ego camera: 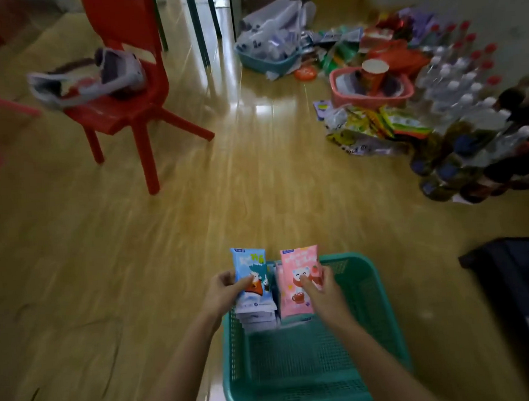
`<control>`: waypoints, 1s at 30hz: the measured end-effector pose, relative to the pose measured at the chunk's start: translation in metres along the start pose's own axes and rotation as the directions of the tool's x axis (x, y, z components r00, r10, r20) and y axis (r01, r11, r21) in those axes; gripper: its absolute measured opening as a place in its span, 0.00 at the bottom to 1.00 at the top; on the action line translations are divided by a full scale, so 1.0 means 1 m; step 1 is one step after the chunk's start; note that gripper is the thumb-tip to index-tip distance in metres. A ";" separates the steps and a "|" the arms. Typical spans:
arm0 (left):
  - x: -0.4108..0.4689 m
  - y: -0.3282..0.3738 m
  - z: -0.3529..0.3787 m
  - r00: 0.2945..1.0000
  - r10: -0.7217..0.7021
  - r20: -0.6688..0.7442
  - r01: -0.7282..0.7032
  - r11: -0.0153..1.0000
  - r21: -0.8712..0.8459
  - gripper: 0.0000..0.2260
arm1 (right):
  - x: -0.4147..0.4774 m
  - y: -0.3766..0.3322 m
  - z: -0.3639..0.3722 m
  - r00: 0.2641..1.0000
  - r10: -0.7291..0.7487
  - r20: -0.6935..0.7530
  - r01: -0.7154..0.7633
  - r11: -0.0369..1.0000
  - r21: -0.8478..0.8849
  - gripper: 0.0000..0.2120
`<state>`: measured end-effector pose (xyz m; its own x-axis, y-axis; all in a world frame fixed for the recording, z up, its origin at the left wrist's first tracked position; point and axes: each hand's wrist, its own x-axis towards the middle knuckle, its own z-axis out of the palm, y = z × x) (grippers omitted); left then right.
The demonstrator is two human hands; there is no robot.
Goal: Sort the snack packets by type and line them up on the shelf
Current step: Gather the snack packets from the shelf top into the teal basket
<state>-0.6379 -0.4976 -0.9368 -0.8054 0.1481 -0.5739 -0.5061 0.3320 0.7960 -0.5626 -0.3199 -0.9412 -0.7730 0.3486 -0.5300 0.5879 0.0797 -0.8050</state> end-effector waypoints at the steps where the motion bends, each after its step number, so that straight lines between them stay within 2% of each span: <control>1: 0.014 -0.017 0.003 1.000 -0.008 -0.006 0.008 1.000 0.005 0.04 | 0.013 0.012 0.007 1.000 0.003 0.004 -0.003 1.000 -0.019 0.09; 2: 0.027 -0.031 0.006 1.000 -0.015 -0.016 0.015 1.000 0.007 0.02 | 0.024 0.023 0.013 1.000 0.006 0.003 -0.006 0.999 -0.036 0.08; 6: 0.065 -0.070 0.013 0.996 -0.024 -0.091 0.031 0.997 0.068 0.11 | 0.058 0.056 0.033 0.998 -0.010 -0.064 0.004 0.995 -0.100 0.10; 8: 0.071 -0.076 0.017 0.990 0.012 -0.144 0.008 0.991 0.136 0.09 | 0.069 0.068 0.042 0.992 -0.024 -0.122 0.001 0.983 -0.185 0.15; 10: 0.069 -0.074 0.022 0.971 0.088 -0.223 -0.027 0.964 0.263 0.11 | 0.075 0.077 0.048 0.983 -0.050 -0.175 0.006 0.971 -0.239 0.18; 12: 0.064 -0.070 0.027 0.944 0.177 -0.277 -0.048 0.909 0.415 0.12 | 0.072 0.075 0.053 0.962 -0.090 -0.257 0.033 0.975 -0.219 0.17; 14: 0.061 -0.069 0.030 0.929 0.235 -0.286 -0.055 0.852 0.521 0.14 | 0.069 0.071 0.055 0.942 -0.091 -0.323 0.019 0.975 -0.221 0.15; 16: 0.061 -0.068 0.029 0.928 0.276 -0.248 -0.071 0.788 0.612 0.14 | 0.065 0.068 0.051 0.933 -0.104 -0.344 -0.019 0.941 -0.337 0.17; 19: 0.047 -0.051 0.020 0.934 0.313 -0.173 -0.118 0.727 0.677 0.13 | 0.047 0.050 0.036 0.958 -0.079 -0.277 -0.066 0.876 -0.477 0.20; 22: 0.008 0.000 0.006 0.944 0.315 -0.096 -0.165 0.704 0.690 0.11 | 0.012 0.003 0.005 0.981 -0.075 -0.180 -0.030 0.855 -0.519 0.16; 26: -0.062 0.119 -0.012 0.922 0.388 -0.006 -0.276 0.668 0.691 0.07 | -0.057 -0.105 -0.053 0.984 -0.127 -0.122 0.048 0.862 -0.505 0.13; 28: -0.104 0.193 -0.021 0.899 0.433 0.068 -0.343 0.600 0.723 0.07 | -0.098 -0.171 -0.090 0.977 -0.161 -0.137 0.066 0.849 -0.524 0.12; 30: -0.148 0.270 -0.029 0.872 0.461 0.161 -0.400 0.485 0.778 0.08 | -0.141 -0.239 -0.134 0.959 -0.222 -0.176 0.094 0.834 -0.543 0.12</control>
<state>-0.6648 -0.4565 -0.6314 -0.8864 0.4327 -0.1645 0.3169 0.8263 0.4657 -0.5620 -0.2634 -0.6384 -0.8301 0.4808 -0.2824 0.5474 0.6064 -0.5767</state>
